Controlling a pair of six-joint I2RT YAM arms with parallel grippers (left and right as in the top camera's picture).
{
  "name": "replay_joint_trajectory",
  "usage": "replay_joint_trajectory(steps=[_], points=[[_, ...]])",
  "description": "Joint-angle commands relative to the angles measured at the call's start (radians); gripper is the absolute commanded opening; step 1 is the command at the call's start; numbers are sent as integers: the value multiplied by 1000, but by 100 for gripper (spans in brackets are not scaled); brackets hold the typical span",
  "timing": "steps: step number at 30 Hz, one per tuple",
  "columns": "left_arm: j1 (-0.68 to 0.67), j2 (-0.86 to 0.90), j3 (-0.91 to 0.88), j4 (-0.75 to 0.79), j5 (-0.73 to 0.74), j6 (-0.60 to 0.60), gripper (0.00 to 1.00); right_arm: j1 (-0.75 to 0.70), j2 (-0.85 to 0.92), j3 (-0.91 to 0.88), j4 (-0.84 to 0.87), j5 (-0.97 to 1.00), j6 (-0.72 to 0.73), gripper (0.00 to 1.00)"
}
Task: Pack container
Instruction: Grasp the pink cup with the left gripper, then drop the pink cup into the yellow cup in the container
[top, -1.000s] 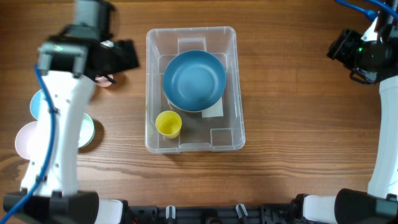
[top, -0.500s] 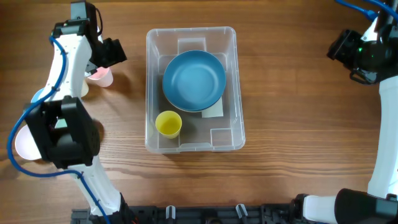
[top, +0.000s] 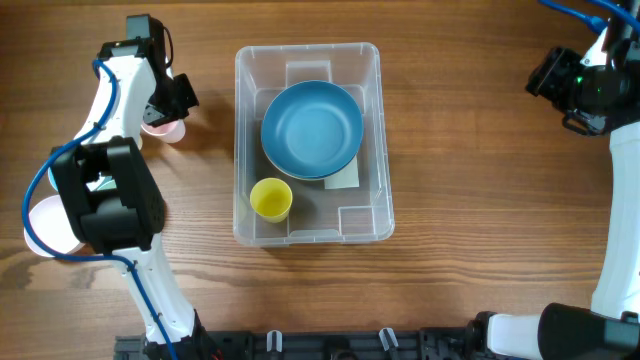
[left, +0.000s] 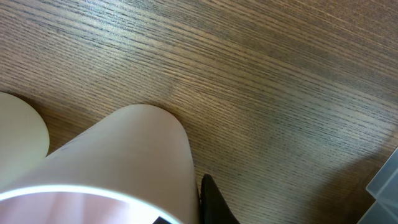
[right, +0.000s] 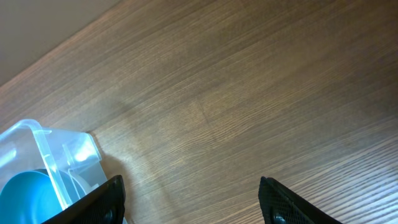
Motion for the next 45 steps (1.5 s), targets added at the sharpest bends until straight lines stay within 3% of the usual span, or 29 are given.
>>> replay_joint_trajectory(steps=[1,5,10,14,19,23,29,30,31,32,36,39,41,45], points=[[-15,-38,18,-2,20,22,4,-1,9,-8,2,19,-12,70],[-66,-165,115,-97,16,48,4,-1,9,-8,1,16,-12,70],[-304,-493,179,-374,16,46,4,-1,9,-8,0,16,-12,70],[-537,-520,165,-578,24,32,4,-1,9,-8,1,15,-11,70],[-690,-509,-18,-502,24,16,4,-1,9,-8,-5,9,-12,70],[-696,-509,-253,-360,24,-7,4,-1,9,-8,-5,8,-12,70],[-697,-508,-356,-265,19,-6,5,-1,9,-8,-5,8,-13,70],[-697,-508,-356,-264,19,-6,9,-1,9,-8,-6,9,-13,70],[-697,-508,-356,-265,19,-6,45,-1,9,-8,-6,9,-12,70],[-697,-508,-356,-266,16,-6,71,-1,9,-8,-6,9,-12,70],[-684,-513,-340,-260,-34,-10,78,-1,9,-8,-9,9,-12,70],[-576,-549,-185,-266,-108,-9,84,-1,9,-8,-9,9,-12,70],[-412,-565,-82,-237,-166,-9,89,-1,9,-8,-9,9,-13,70],[-61,-511,-72,-158,-108,-18,92,-1,9,-8,-9,9,-12,70]])
